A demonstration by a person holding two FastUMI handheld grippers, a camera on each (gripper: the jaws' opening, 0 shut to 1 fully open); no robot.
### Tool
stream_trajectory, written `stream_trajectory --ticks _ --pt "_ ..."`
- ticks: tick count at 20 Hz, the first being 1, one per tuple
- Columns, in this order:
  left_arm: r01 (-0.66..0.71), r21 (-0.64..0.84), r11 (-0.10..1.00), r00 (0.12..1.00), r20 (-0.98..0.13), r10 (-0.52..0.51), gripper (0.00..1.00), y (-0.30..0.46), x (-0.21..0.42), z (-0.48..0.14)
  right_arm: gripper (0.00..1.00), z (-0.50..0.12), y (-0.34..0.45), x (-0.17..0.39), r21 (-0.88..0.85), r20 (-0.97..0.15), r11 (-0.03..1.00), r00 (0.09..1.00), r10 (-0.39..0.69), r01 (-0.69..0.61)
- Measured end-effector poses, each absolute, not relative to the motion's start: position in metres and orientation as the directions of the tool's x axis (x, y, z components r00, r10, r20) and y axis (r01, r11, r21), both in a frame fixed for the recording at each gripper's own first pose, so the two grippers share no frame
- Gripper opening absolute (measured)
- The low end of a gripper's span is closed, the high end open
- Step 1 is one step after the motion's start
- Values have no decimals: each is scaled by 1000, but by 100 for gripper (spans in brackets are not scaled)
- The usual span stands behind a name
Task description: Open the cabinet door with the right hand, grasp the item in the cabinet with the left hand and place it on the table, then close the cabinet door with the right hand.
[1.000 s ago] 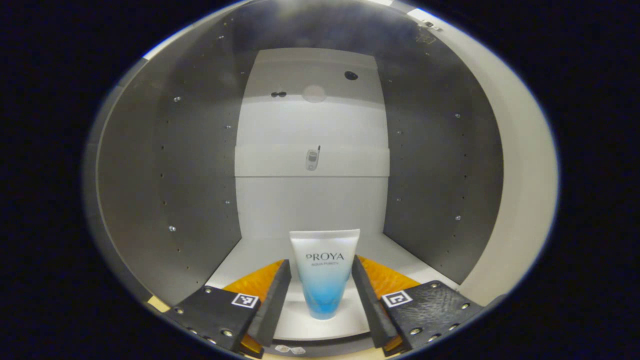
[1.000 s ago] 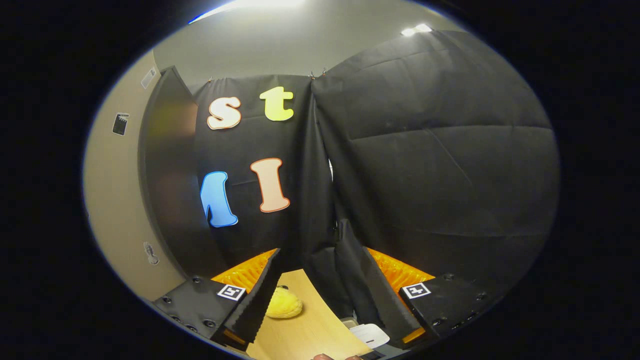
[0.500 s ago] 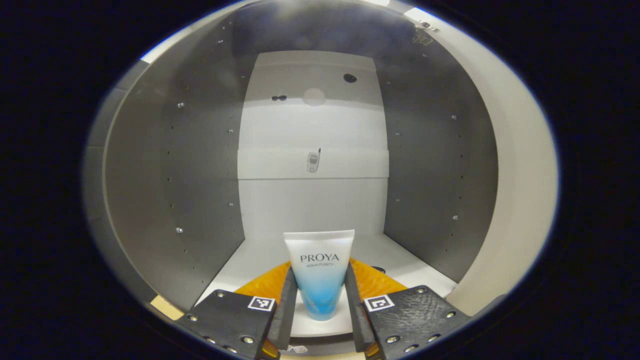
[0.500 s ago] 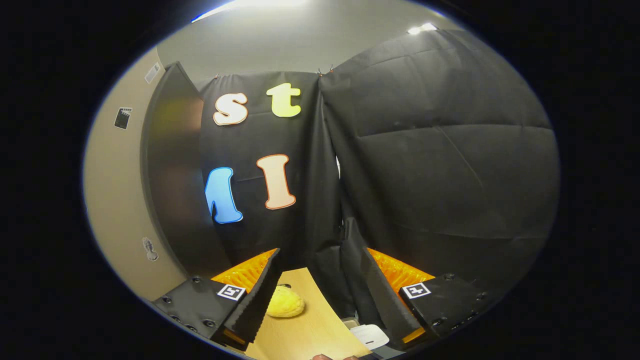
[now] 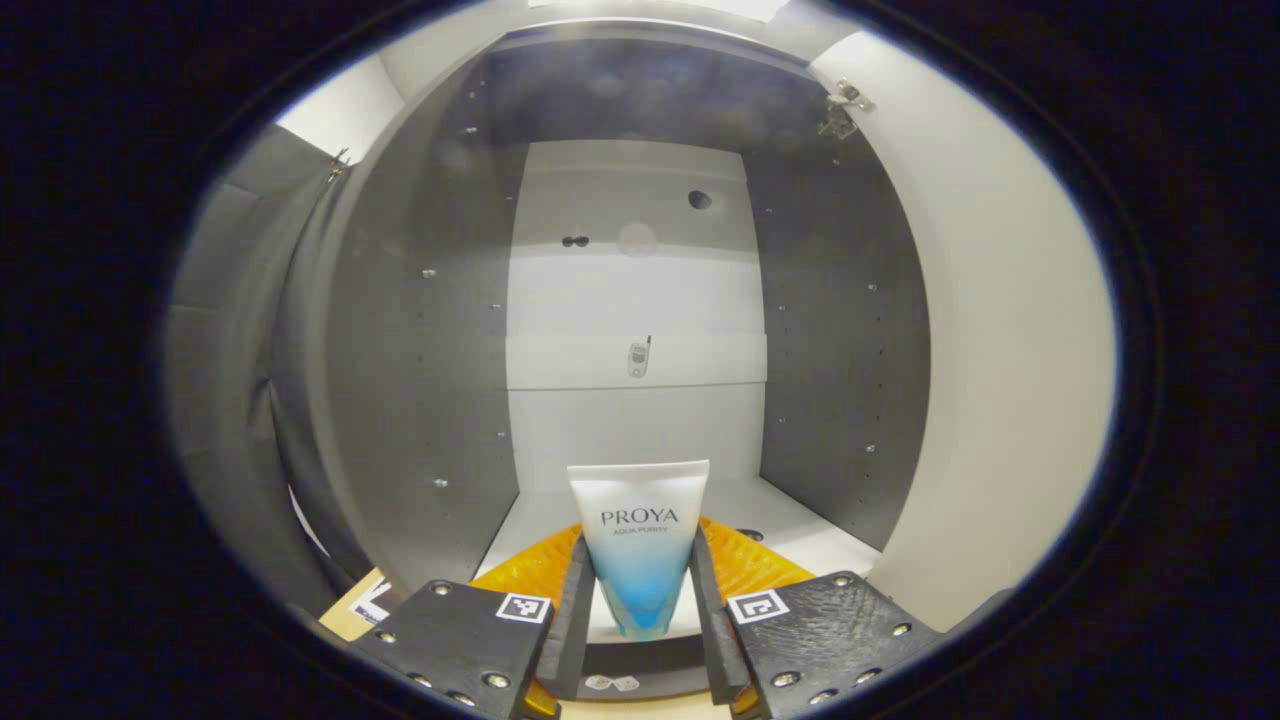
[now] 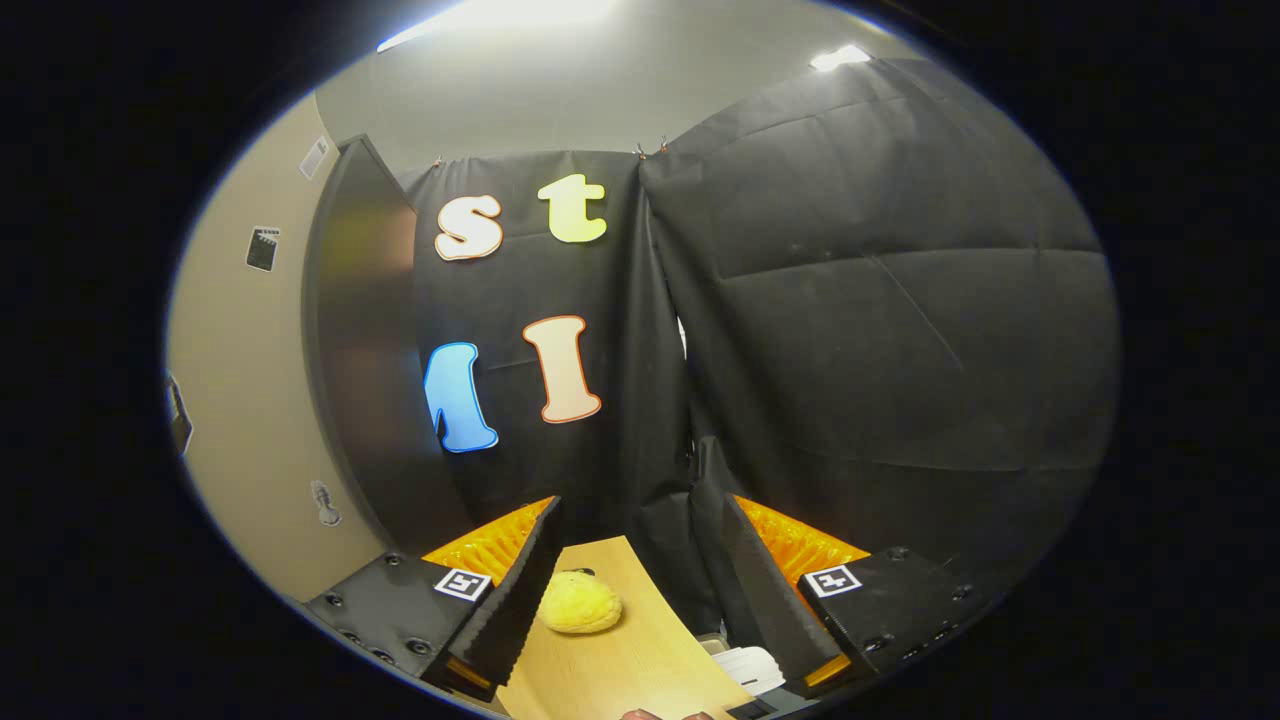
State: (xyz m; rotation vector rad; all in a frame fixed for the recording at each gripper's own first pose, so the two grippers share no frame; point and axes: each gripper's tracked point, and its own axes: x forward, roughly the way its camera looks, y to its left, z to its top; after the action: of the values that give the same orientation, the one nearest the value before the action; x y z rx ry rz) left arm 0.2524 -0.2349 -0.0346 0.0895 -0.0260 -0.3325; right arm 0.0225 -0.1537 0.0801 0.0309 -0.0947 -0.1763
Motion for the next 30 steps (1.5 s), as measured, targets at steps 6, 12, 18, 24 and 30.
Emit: stream_trajectory --ticks 6,12,18,24,30 --pt "293 87 952 956 -7 -294 50 -170 216 -33 98 79 -136 -3 35 105 984 979 -176 173" --pt "254 98 962 967 -11 -254 49 -102 181 -44 98 71 -122 -33 33 96 983 978 -183 181" --pt "222 71 972 975 -8 -222 49 -43 148 -67 98 72 -104 -63 11 116 981 974 -196 196" --pt "207 81 975 978 0 -208 50 2 122 -95 98 63 -88 -89 36 115 981 974 -195 192" --pt "216 47 975 976 -10 -216 50 35 102 -144 98 51 -86 -109 126 99 978 978 -182 169"
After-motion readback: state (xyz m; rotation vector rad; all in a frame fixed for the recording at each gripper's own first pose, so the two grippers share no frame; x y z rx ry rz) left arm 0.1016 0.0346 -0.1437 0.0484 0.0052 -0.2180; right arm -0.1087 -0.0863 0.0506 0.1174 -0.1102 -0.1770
